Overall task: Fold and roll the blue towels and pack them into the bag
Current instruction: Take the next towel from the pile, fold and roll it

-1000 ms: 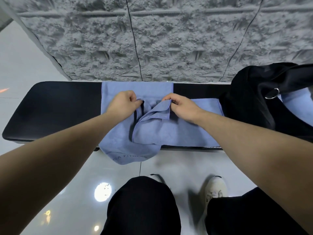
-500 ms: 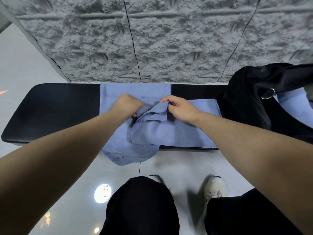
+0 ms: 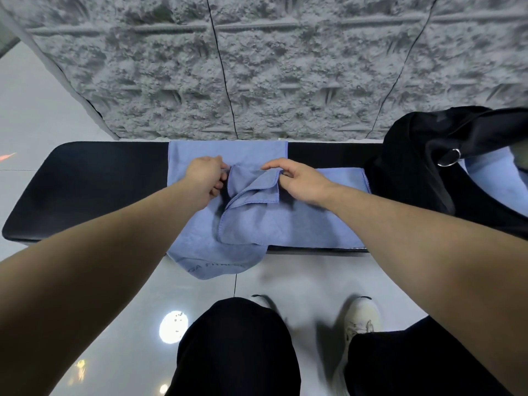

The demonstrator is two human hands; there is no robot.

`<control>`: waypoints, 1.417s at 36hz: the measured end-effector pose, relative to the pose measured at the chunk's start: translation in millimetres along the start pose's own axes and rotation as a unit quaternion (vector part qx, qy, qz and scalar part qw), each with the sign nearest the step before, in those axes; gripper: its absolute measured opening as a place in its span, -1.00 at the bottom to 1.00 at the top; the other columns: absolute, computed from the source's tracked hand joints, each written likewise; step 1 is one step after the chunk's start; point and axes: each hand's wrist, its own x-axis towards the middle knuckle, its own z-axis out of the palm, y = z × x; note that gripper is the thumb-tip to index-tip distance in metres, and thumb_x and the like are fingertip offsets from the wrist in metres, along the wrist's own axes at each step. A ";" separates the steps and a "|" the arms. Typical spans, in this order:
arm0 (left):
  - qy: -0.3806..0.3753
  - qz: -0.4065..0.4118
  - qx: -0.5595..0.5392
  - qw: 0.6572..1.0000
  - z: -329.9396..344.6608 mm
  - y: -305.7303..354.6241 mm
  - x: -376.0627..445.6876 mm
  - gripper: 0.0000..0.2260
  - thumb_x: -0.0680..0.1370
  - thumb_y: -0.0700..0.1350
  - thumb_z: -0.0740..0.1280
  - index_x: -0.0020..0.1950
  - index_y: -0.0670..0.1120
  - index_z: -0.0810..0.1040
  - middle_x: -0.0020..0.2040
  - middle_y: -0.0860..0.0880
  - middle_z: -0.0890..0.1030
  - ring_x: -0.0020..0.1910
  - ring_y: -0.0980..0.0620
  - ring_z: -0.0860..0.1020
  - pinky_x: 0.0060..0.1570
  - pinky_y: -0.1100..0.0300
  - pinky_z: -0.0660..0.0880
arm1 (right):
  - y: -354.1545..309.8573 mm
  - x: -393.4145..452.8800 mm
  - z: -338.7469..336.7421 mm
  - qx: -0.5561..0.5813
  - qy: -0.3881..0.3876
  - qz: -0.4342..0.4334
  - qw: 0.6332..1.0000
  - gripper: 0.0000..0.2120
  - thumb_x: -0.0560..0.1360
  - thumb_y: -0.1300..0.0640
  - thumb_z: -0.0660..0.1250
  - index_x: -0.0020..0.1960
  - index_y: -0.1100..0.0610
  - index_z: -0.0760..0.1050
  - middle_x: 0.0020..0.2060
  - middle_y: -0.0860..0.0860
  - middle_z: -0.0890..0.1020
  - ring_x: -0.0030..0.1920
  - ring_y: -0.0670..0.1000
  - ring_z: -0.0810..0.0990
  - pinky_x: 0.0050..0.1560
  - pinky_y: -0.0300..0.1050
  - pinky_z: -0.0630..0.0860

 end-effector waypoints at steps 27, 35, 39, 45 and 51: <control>-0.045 0.061 -0.012 0.997 4.5 1.8 2.4 -0.71 0.53 -0.06 0.44 -0.31 -0.02 0.40 -0.55 0.07 0.37 -0.59 0.13 0.29 -0.60 0.36 0.23 | -27.0 4.3 -9.1 -0.184 -0.066 0.007 0.981 -0.82 0.61 0.01 0.19 -0.11 -0.17 0.51 -0.28 -0.20 0.54 -0.25 -0.21 0.48 -0.04 -0.18 0.42; -0.028 0.127 0.058 0.990 1.7 -5.6 3.0 -0.78 0.53 -0.21 0.40 -0.10 0.06 0.41 -0.13 -0.07 0.53 -0.37 0.02 0.43 -0.42 0.21 0.35 | -31.1 15.8 -6.6 -0.210 -0.077 0.034 0.974 -0.71 0.63 -0.12 0.18 -0.16 0.02 0.49 -0.34 -0.12 0.47 -0.30 -0.13 0.41 -0.20 -0.25 0.35; -0.030 0.152 0.070 0.985 -2.7 -10.9 5.8 -0.79 0.54 -0.25 0.37 -0.17 0.01 0.42 -0.22 -0.02 0.52 -0.31 0.02 0.42 -0.36 0.24 0.37 | -32.2 24.7 -3.7 -0.243 -0.061 0.040 0.967 -0.69 0.61 -0.17 0.17 -0.17 -0.01 0.48 -0.30 -0.13 0.51 -0.21 -0.07 0.47 -0.10 -0.14 0.41; -0.041 0.081 0.078 0.993 -14.9 -9.8 1.6 -0.71 0.64 0.08 0.16 -0.19 0.02 0.53 -0.25 0.02 0.53 -0.30 0.04 0.45 -0.28 0.20 0.40 | -40.2 43.8 3.4 -0.333 -0.018 0.014 0.943 -0.74 0.57 -0.19 0.21 -0.23 -0.13 0.45 -0.26 -0.18 0.53 -0.05 -0.02 0.52 -0.08 -0.12 0.41; -0.082 0.044 0.092 0.991 -19.8 -9.5 0.1 -0.62 0.50 0.25 0.35 -0.09 -0.08 0.54 -0.15 -0.02 0.51 -0.12 0.03 0.50 -0.04 0.14 0.50 | -38.0 60.0 11.8 -0.377 0.007 0.055 0.925 -0.74 0.52 -0.29 0.22 -0.08 -0.14 0.54 -0.01 -0.16 0.63 0.07 -0.01 0.55 0.09 -0.09 0.49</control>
